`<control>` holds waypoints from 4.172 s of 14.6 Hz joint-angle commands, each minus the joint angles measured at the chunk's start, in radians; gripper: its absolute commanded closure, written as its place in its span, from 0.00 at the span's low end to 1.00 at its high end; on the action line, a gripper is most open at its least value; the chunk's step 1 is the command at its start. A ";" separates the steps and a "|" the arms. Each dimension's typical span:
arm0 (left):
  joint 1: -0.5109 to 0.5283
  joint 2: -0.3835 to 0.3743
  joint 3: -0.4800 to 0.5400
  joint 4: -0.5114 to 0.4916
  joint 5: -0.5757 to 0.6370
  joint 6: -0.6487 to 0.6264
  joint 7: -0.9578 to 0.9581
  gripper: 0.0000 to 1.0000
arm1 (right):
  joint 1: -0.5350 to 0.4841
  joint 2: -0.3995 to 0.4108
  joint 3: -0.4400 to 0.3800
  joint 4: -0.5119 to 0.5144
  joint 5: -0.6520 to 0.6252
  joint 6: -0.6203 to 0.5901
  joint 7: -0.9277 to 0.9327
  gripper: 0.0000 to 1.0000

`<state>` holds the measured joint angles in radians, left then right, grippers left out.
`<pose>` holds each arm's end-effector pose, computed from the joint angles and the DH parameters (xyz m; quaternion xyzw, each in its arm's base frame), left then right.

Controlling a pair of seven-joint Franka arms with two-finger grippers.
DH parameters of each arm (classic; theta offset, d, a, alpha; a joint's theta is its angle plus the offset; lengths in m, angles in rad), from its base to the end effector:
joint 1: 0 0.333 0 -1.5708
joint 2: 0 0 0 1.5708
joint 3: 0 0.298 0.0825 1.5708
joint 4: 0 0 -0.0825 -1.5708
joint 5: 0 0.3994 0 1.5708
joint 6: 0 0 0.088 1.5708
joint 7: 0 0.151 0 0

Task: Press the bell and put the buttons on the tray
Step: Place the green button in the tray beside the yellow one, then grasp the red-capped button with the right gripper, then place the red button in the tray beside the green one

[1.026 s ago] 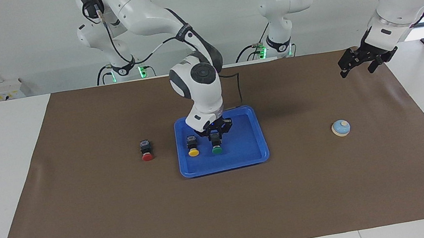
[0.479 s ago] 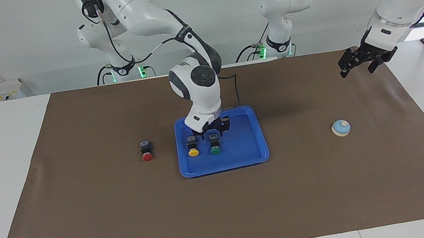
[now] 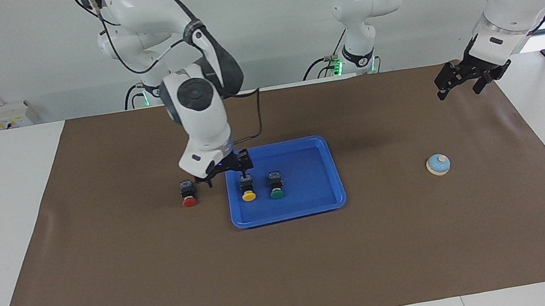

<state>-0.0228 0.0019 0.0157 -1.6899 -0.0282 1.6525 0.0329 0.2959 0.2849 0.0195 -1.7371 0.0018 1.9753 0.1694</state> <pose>0.5715 -0.0081 0.5102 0.9995 -0.0186 -0.0195 0.0143 0.6078 0.1979 0.3410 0.9971 0.0722 -0.0235 0.0021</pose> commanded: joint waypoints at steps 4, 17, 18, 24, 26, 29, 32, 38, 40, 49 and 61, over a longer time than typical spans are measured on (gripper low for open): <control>-0.006 0.001 0.007 0.013 0.002 -0.008 -0.004 0.00 | -0.155 -0.105 0.016 -0.257 -0.006 0.114 -0.103 0.00; -0.006 0.001 0.007 0.013 0.001 -0.007 -0.004 0.00 | -0.121 -0.099 0.020 -0.430 -0.005 0.327 0.016 0.00; -0.006 0.001 0.007 0.015 0.001 -0.007 -0.004 0.00 | -0.121 -0.099 0.020 -0.444 -0.005 0.338 0.019 0.00; -0.006 0.001 0.007 0.013 0.002 -0.007 -0.004 0.00 | -0.127 -0.092 0.019 -0.456 -0.005 0.366 0.004 0.83; -0.006 0.001 0.007 0.013 0.002 -0.007 -0.004 0.00 | -0.129 -0.092 0.019 -0.453 -0.005 0.367 0.001 1.00; -0.006 0.001 0.007 0.013 0.001 -0.007 -0.004 0.00 | -0.124 -0.079 0.020 -0.386 -0.005 0.338 0.002 1.00; -0.006 0.001 0.007 0.013 0.001 -0.007 -0.004 0.00 | -0.052 -0.061 0.030 -0.212 0.012 0.171 0.024 1.00; -0.006 0.001 0.007 0.013 0.002 -0.007 -0.004 0.00 | 0.178 0.049 0.028 0.049 0.009 0.048 0.270 1.00; -0.006 0.001 0.007 0.013 0.001 -0.007 -0.004 0.00 | 0.254 0.144 0.028 0.189 0.009 0.002 0.367 1.00; -0.006 0.001 0.007 0.015 0.002 -0.007 -0.004 0.00 | 0.374 0.309 0.028 0.308 0.017 0.089 0.463 1.00; -0.006 0.001 0.007 0.013 0.002 -0.007 -0.002 0.00 | 0.368 0.312 0.028 0.200 0.070 0.194 0.478 0.69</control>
<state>-0.0228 0.0019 0.0157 -1.6899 -0.0282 1.6525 0.0329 0.6662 0.6076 0.0454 -1.5161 0.0588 2.1472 0.6253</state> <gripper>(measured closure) 0.000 0.595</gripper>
